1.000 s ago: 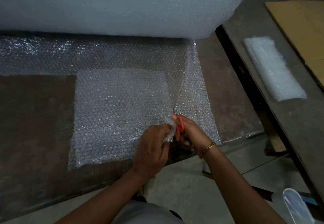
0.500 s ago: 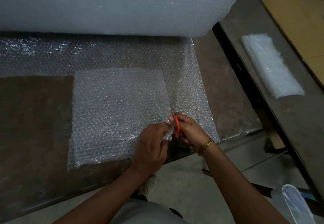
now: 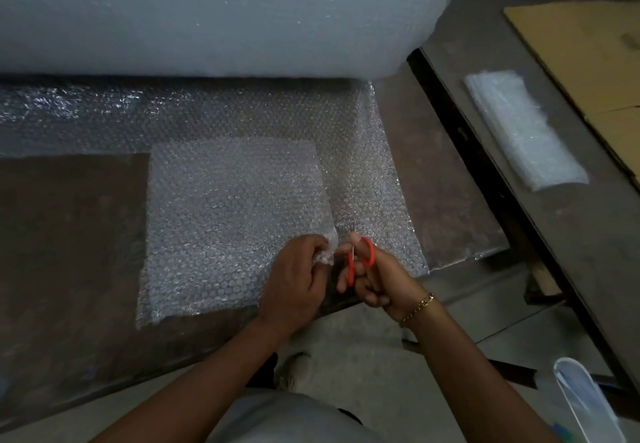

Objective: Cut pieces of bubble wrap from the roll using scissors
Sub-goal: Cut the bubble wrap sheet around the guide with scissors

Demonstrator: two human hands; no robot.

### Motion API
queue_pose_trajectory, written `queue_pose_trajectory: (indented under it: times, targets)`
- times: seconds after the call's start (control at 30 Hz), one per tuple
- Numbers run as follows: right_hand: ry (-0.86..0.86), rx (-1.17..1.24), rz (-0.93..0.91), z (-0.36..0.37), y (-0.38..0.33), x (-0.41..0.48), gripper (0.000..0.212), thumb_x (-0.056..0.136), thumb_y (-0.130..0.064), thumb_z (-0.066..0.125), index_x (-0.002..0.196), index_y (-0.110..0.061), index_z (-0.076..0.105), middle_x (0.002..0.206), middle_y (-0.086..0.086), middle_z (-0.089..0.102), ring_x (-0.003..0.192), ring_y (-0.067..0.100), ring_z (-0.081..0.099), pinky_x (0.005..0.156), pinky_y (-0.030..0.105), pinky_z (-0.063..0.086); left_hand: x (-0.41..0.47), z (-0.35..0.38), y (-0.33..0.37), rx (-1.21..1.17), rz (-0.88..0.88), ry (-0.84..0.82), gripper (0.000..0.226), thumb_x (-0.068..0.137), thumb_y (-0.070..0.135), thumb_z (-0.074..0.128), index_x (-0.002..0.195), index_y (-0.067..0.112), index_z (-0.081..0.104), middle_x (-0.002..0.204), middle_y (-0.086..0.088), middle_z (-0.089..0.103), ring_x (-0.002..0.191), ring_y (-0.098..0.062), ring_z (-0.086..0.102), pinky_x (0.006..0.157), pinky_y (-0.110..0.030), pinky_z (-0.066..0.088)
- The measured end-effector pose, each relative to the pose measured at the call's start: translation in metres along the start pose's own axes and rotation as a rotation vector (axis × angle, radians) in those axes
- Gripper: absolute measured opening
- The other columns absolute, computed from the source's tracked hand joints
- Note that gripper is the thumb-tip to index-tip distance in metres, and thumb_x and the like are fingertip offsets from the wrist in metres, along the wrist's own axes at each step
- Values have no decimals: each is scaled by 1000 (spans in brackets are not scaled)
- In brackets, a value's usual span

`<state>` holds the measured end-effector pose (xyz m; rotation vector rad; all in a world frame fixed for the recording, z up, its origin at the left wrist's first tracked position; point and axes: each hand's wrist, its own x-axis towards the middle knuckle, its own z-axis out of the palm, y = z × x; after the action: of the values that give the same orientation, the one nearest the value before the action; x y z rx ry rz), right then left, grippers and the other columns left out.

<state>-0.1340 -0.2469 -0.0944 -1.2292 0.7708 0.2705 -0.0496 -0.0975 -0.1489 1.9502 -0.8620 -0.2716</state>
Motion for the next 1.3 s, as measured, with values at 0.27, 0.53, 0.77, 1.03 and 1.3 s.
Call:
queue_pose_trajectory:
  times: [0.27,0.53,0.77,1.03,1.3]
  targets:
    - [5,96,-56,15,2,-4,54,83,-67,48,92,-17,66,66,11,65,29,9,35,34,15,14,35,-24,28,-88,-313,-278,25,100,36,58,121,24,54,117,3,65,102,-12,62,84,-29,47]
    - [-1,67,-147,23,6,-5,66,86,-66,44,125,-16,62,71,12,67,33,8,42,34,17,17,94,-53,32,91,-309,-289,27,97,46,61,100,19,62,90,1,65,80,-16,60,68,-33,45]
    - [-9,91,-150,41,5,1,68,85,-69,42,131,-21,59,75,15,67,35,11,43,34,16,21,133,-38,19,285,-343,-489,27,82,42,73,99,23,64,98,-2,69,90,-21,64,84,-40,56]
    - [31,157,-121,52,12,6,66,84,-71,44,127,-23,59,77,12,69,37,12,44,37,17,20,141,-26,7,391,-267,-525,34,74,47,77,94,24,61,93,1,67,87,-19,63,76,-35,54]
    - [109,113,-96,50,18,3,67,82,-68,49,120,-14,58,77,16,68,38,13,44,37,16,25,144,-25,1,474,-151,-578,28,79,36,72,98,21,56,100,-4,64,91,-25,62,71,-33,48]
